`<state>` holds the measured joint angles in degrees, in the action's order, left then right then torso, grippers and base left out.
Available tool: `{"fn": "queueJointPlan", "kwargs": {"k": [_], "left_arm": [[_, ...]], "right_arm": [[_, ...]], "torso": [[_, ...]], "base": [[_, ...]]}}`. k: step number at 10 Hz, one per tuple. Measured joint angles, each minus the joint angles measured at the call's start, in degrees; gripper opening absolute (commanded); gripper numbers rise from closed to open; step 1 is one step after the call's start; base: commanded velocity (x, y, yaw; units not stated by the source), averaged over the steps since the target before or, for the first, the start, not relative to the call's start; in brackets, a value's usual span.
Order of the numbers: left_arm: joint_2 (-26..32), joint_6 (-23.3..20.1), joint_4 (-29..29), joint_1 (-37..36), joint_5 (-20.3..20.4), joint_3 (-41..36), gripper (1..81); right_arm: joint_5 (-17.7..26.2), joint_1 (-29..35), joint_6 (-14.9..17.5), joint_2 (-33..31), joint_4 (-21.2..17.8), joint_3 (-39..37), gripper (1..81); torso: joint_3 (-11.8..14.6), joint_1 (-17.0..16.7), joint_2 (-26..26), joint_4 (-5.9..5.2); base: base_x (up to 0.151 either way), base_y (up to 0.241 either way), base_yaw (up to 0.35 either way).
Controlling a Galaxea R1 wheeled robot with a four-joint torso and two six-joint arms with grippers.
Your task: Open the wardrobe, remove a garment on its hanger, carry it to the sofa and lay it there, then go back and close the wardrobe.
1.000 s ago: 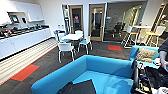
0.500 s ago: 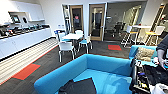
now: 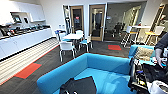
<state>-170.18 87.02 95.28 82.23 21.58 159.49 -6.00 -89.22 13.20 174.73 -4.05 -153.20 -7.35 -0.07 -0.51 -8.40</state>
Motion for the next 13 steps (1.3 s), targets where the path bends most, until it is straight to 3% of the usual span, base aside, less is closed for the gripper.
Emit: {"fn": "queueJointPlan", "kwargs": {"k": [5,10,13], "left_arm": [[-0.33,0.02,0.09,0.05,-0.59,0.05,81.1],[-0.22,0.3,0.28,-0.12,-0.66,0.05,81.1],[0.02,4.57,-0.88,0.79,-0.59,0.05,81.1]], "right_arm": [[-0.01,-0.11,-0.12,0.0,-0.02,0.0,81.1],[0.0,-0.28,0.05,0.02,-0.02,0.0,81.1],[0.0,-0.27,0.05,0.38,-0.02,-0.79,81.1]], "torso": [[0.02,0.0,-0.02,0.0],[0.02,0.07,-0.05,0.0],[0.02,0.07,-0.05,0.0]], "base": [[-0.076,0.0,0.0],[0.0,0.0,0.0],[0.0,0.0,0.0]]}}
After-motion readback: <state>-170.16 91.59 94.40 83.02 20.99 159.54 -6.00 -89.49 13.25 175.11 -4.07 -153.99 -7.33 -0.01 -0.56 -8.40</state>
